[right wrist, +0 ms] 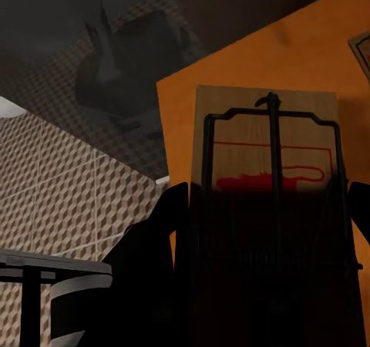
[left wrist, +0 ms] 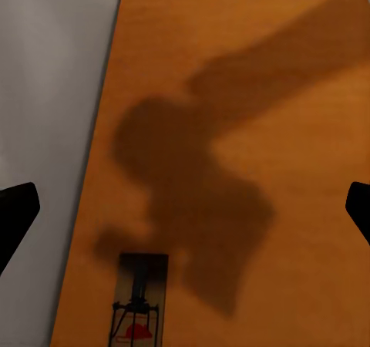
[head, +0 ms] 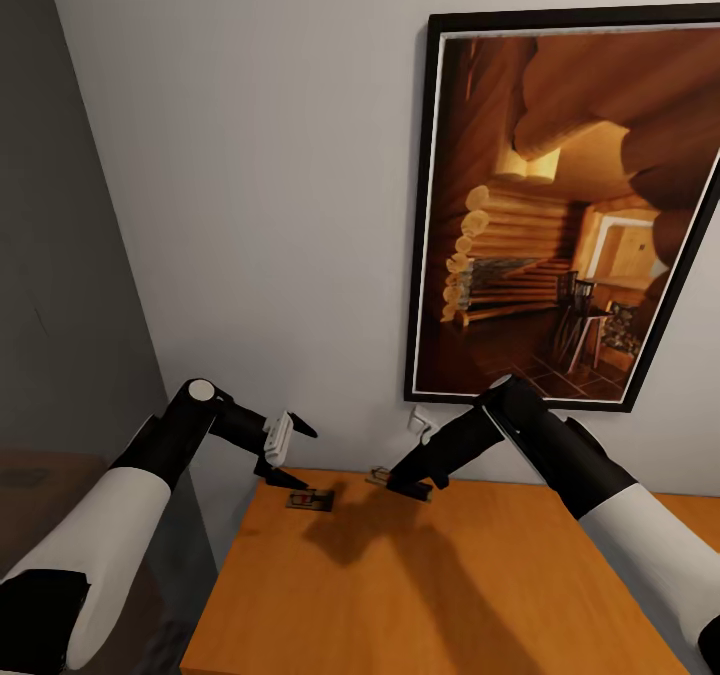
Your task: Take the four mousetraps from the cabinet in the bathroom and place them on the bathroom floor. Make sure all four end up on the same floor surface, and ensure that at least two of them are either under or directly next to the same bathroom sink.
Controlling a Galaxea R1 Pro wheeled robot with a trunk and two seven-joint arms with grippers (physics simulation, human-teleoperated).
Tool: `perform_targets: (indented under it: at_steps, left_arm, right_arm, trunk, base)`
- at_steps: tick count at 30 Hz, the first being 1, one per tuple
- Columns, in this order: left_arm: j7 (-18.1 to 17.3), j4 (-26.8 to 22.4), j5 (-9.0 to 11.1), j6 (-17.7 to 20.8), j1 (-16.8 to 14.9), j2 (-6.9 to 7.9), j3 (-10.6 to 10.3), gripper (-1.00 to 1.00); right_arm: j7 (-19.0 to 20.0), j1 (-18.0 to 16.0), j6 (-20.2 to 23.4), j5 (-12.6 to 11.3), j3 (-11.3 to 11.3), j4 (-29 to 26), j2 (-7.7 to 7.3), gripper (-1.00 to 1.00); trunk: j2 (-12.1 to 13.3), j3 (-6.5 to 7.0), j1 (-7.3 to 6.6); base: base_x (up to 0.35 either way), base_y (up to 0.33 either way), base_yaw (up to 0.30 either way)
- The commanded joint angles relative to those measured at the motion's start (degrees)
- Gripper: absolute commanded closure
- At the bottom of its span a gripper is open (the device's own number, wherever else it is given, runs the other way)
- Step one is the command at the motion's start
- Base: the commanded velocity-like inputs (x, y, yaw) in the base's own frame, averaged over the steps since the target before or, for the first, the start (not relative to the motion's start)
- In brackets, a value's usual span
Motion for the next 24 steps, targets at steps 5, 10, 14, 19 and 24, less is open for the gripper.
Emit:
perform_targets:
  at_steps: [5, 10, 14, 19, 24]
  left_arm:
    - [-0.04, -0.03, -0.08, -0.32, -0.02, 0.03, -0.11, -1.0]
    - [-0.04, -0.04, -0.08, -0.32, -0.02, 0.03, -0.11, -1.0]
    - [-0.04, -0.06, -0.08, -0.35, -0.02, 0.03, -0.15, -1.0]
    - [-0.04, -0.06, -0.08, -0.31, -0.02, 0.03, -0.15, -1.0]
    - [-0.04, -0.06, -0.08, -0.3, -0.02, 0.03, -0.16, -1.0]
  right_arm:
    - [0.57, -0.04, 0.73, 0.43, 0.03, 0.11, -0.01, 1.0]
    - [0.32, -0.04, 0.63, 0.46, 0.1, 0.19, 0.06, 1.0]
    - [0.14, -0.04, 0.25, 0.52, 0.2, 0.43, 0.07, 1.0]
    - [0.01, 0.02, 0.13, 0.55, 0.39, 1.46, 0.21, 1.0]
    - [-0.1, 0.15, 0.11, 0.55, 1.11, 2.05, 0.32, 1.0]
  trunk:
    - [-0.05, -0.03, 0.02]
    - [-0.05, -0.03, 0.02]
    - [-0.05, -0.03, 0.02]
    - [-0.05, -0.03, 0.02]
    - [-0.05, -0.03, 0.02]
  base:
    - [0.0, 0.0, 0.0]
    - [0.0, 0.0, 0.0]
    - [0.0, 0.0, 0.0]
    - [0.0, 0.0, 0.0]
    - [0.0, 0.0, 0.0]
